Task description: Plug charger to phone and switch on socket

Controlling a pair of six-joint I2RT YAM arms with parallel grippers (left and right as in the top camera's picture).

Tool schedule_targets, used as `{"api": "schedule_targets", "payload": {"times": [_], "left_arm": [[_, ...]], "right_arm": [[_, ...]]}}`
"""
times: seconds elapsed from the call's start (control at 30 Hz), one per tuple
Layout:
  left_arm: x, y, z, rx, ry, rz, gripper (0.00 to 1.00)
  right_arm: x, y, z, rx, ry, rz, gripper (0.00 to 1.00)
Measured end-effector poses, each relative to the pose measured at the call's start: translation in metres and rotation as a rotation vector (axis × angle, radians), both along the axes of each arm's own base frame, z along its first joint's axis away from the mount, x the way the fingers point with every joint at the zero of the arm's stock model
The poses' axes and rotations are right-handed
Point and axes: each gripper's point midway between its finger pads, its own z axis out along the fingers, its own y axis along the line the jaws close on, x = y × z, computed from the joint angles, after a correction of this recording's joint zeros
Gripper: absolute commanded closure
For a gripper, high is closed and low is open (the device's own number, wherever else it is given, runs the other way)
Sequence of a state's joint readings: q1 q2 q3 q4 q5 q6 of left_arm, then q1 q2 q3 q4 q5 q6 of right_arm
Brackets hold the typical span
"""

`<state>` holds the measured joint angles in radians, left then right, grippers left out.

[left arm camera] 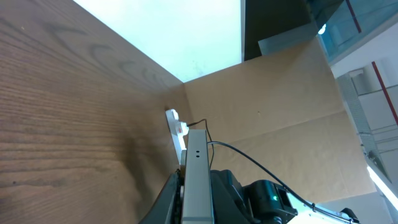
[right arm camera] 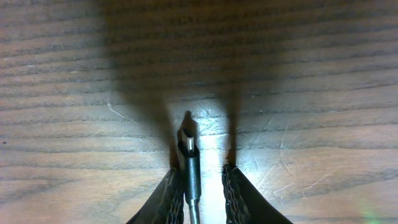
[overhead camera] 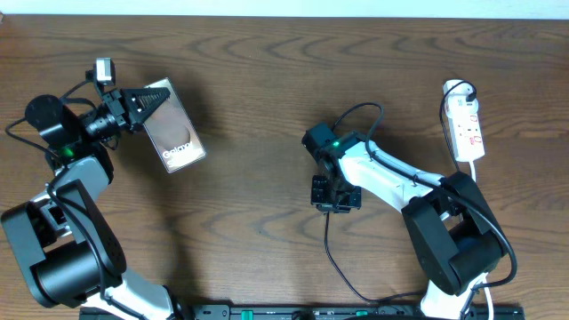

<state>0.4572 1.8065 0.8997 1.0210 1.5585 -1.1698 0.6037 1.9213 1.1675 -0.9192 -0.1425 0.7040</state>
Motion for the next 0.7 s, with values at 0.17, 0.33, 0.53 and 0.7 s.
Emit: {"api": "schedule_targets", "payload": {"times": [0.17, 0.33, 0.53, 0.7], "left_arm": [[0.0000, 0.0000, 0.0000, 0.000, 0.000, 0.000, 0.93], [0.0001, 0.0000, 0.0000, 0.000, 0.001, 0.000, 0.93], [0.0000, 0.0000, 0.0000, 0.000, 0.000, 0.000, 0.93], [0.0000, 0.0000, 0.0000, 0.000, 0.000, 0.000, 0.93]], "right_arm": [[-0.0004, 0.0004, 0.0001, 0.002, 0.002, 0.000, 0.88], [-0.0009, 0.0010, 0.0000, 0.006, 0.005, -0.001, 0.93], [-0.0013, 0.0009, -0.0001, 0.006, 0.006, -0.001, 0.98], [-0.0025, 0.0029, 0.0001, 0.017, 0.013, -0.002, 0.99]]}}
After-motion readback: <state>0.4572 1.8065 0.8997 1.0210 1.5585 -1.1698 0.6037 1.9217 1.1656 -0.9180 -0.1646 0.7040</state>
